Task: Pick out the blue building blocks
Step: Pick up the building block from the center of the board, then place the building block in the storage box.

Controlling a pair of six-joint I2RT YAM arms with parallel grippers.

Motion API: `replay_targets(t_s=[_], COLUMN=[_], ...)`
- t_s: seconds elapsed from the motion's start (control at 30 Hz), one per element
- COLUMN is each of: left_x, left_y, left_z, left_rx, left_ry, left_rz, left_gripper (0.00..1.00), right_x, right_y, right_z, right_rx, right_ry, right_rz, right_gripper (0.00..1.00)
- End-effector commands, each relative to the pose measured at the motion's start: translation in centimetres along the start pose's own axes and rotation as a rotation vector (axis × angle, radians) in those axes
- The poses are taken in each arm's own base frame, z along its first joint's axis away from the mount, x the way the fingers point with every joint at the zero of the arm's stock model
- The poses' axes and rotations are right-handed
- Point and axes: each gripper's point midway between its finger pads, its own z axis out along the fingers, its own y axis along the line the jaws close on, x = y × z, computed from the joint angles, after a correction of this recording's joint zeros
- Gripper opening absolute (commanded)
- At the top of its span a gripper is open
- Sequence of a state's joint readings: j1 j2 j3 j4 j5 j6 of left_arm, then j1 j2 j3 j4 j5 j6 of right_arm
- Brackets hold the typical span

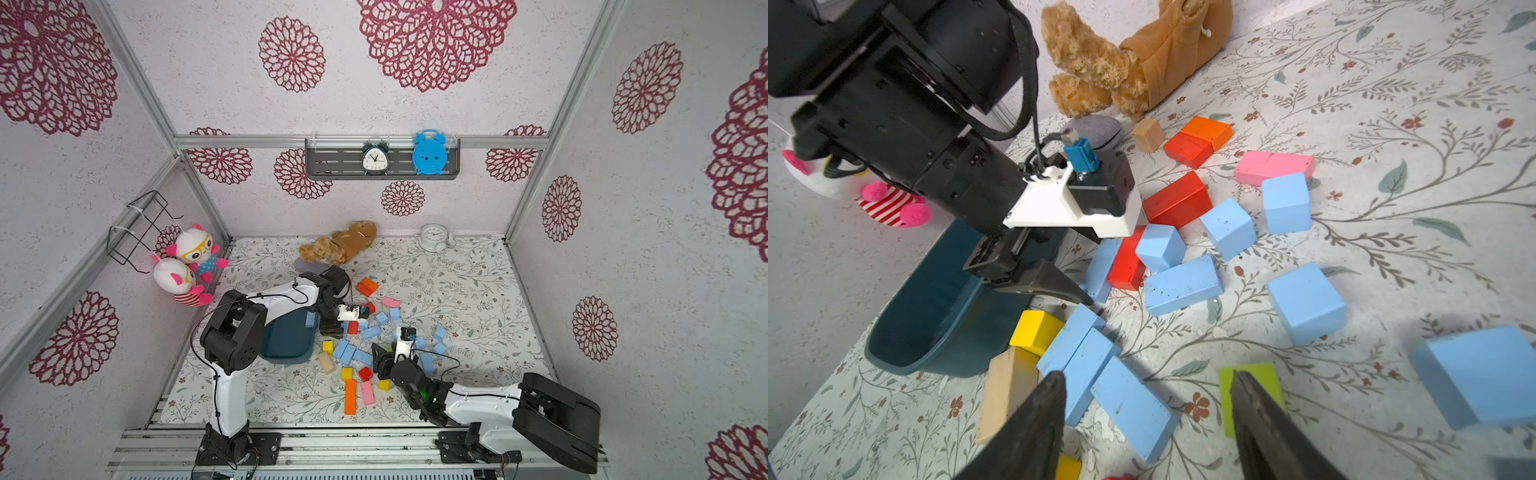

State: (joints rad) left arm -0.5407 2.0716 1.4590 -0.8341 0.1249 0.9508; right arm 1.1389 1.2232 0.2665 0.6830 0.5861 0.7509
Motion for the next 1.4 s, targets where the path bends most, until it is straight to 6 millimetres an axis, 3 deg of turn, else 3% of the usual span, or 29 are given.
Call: replay_targets(t_s=[0.0,0.3,0.53,0.7,0.83,0.87,1.0,1.13,1.27,1.37], left_x=[-0.6,-0.8,-0.2,-1.1,-1.5,-1.4,1.3,6.3,10.2,12.2], left_y=[0.1,-0.2,-0.6,-0.3,-0.3,-0.4,-0.5,-0.2,0.2,0.6], left_z=[0.3,2.1,2.1,-0.2,-4.3,-6.3,-10.5,-12.8,-12.3,-10.3], left_rx=[-0.015,0.005,0.034,0.017,-0.004,-0.03,-0.095,-0.158,-0.185,-0.181], left_ry=[-0.013,0.003,0.034,-0.015,-0.093,-0.122,-0.174,-0.158,-0.121,-0.071], left_rz=[0.099,0.095,0.119,0.097,0.021,0.008,-0.061,-0.122,-0.162,-0.166], left_gripper=[0.78,0.8,0.53,0.47,0.45,0.45,0.45,0.45,0.45,0.45], right_x=[-1.4,-1.4,-1.5,-1.6,-1.9,-2.2,-3.0,-2.9,-2.2,-1.8], right_y=[1.0,1.1,1.0,1.3,2.1,2.4,4.5,6.4,7.9,8.7], right_z=[-0.3,-0.3,-0.4,-0.2,0.1,0.3,1.0,2.6,4.2,4.9], right_rx=[-0.033,-0.04,-0.038,-0.04,-0.037,-0.037,-0.078,-0.12,-0.155,-0.181], right_ry=[-0.04,-0.038,-0.042,-0.04,-0.025,-0.026,-0.026,-0.003,0.032,0.037], right_rz=[0.01,0.006,0.008,0.002,-0.043,-0.055,-0.097,-0.124,-0.139,-0.137], right_gripper=[0.66,0.66,0.66,0.66,0.66,0.67,0.67,0.67,0.66,0.66])
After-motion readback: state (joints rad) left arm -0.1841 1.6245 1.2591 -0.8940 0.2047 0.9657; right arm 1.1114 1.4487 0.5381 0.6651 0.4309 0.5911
